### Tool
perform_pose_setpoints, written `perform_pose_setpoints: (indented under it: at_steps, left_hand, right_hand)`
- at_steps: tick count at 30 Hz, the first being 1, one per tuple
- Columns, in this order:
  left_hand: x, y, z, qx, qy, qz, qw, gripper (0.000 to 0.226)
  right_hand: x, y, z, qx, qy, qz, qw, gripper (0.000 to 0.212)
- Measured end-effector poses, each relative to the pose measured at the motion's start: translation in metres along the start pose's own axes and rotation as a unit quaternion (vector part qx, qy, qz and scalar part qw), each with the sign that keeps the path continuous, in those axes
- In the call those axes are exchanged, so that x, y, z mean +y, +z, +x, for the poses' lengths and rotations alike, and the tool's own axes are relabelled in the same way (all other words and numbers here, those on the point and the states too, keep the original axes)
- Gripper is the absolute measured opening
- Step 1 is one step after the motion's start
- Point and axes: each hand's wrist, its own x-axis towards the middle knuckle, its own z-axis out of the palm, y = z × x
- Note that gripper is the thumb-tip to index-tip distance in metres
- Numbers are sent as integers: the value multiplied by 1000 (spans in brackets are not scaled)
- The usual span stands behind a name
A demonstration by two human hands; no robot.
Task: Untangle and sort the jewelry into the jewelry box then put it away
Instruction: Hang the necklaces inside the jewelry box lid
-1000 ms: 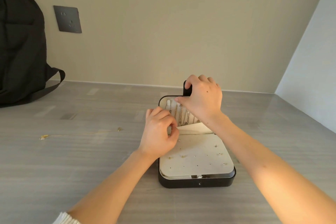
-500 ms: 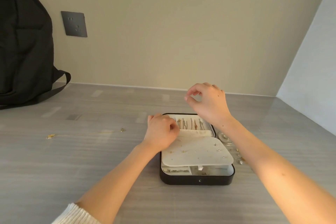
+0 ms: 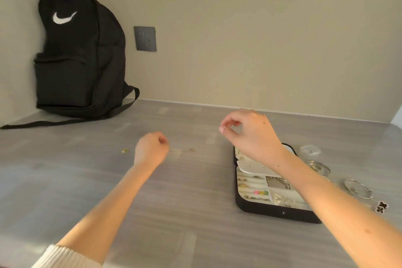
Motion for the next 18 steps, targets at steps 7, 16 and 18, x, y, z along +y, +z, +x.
perform_pose_setpoints:
  at_steps: [7,16,18]
  left_hand:
    - [-94,-53,28,-4,-155,65,986,26]
    - [-90,-53,49,-117,-123,93,981,30]
    - [-90,-52,52,-138,-111,104,979,29]
  right_hand:
    - [-30,32,0,-48,-43,17,998,7]
    - [-38,41,-2,-82,-46,-2,996,10]
    - [-38,40,-3,-81,-44,-3,996,10]
